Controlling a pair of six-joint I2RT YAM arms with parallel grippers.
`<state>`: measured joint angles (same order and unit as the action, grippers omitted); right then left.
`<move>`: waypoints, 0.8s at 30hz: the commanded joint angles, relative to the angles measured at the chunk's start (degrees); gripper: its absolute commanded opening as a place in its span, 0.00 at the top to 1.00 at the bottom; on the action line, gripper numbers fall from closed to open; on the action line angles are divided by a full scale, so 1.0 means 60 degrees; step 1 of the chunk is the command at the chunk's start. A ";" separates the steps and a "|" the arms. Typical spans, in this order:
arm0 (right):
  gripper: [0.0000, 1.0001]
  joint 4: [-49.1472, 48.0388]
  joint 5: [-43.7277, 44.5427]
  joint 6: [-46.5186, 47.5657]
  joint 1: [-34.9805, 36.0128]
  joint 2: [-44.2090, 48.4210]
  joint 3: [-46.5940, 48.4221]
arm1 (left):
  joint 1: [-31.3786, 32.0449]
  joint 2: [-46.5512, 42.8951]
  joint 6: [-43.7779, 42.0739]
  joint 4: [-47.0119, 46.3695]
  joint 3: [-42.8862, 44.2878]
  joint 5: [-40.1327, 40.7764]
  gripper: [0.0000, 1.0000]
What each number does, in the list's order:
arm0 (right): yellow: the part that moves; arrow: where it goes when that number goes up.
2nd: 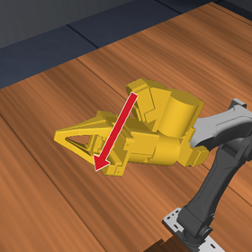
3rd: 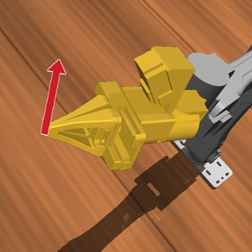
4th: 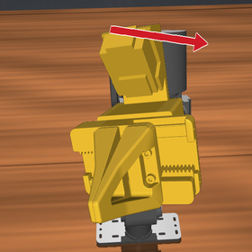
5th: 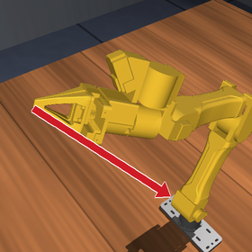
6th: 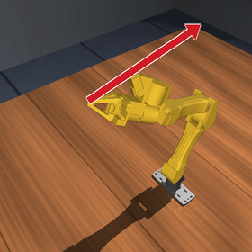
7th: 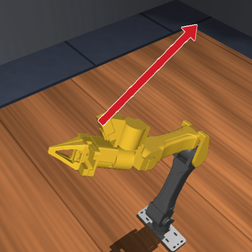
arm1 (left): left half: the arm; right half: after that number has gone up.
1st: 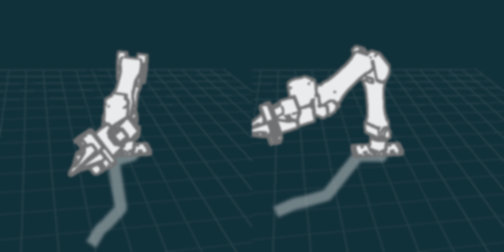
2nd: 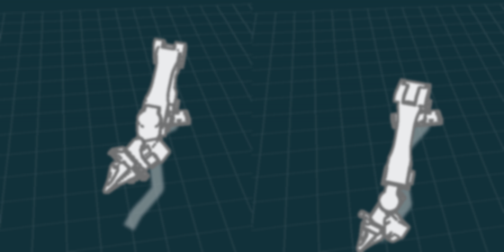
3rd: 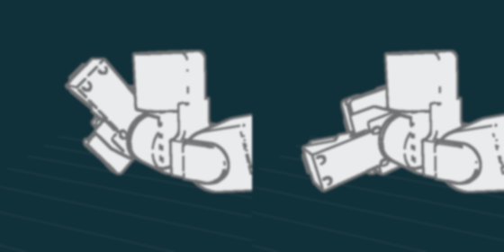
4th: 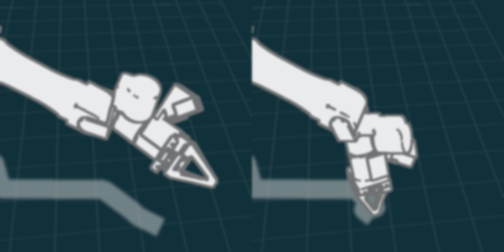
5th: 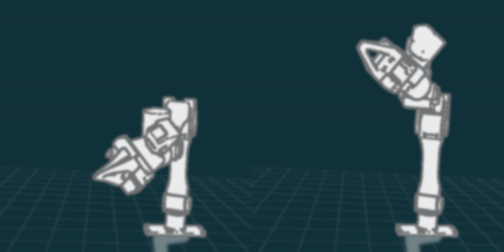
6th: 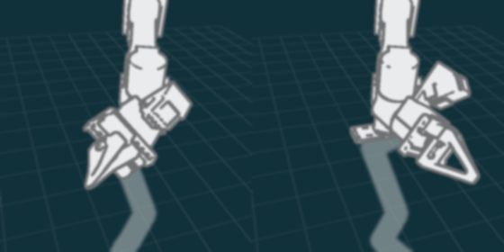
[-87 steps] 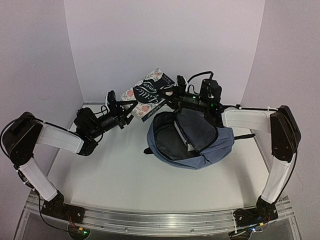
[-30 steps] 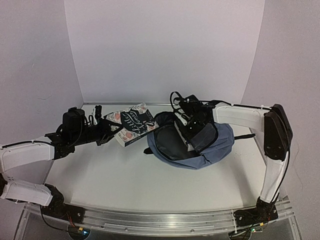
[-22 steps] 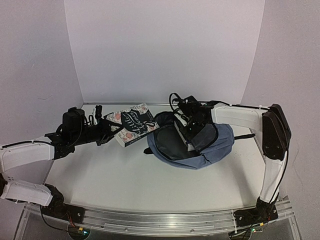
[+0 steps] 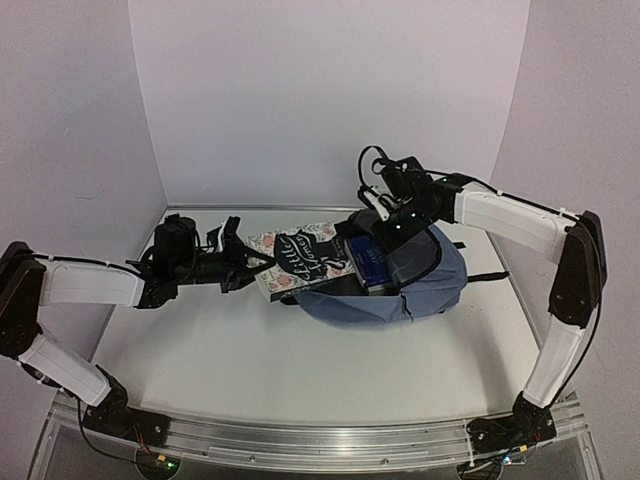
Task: Pack the student bag
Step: Place the book in the student bag.
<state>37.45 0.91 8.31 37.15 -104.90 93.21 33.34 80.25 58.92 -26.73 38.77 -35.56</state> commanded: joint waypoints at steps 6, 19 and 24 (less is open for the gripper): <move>1.00 -0.0386 -0.0701 -0.0161 0.0094 0.0696 0.0515 | 0.0048 0.1795 0.1128 -0.3780 0.1349 -0.0619 1.00; 1.00 -0.0386 -0.0777 -0.0199 0.0084 0.0712 0.0583 | 0.0318 0.4126 0.2059 -0.5192 0.1870 -0.1008 1.00; 1.00 -0.0384 -0.0959 -0.0112 0.0094 0.0757 0.0472 | 0.0527 0.4606 0.2144 -0.5215 0.2332 -0.1292 1.00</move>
<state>37.68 -1.76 7.62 37.15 -104.55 93.23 35.38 107.51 70.74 -48.58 47.26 -40.12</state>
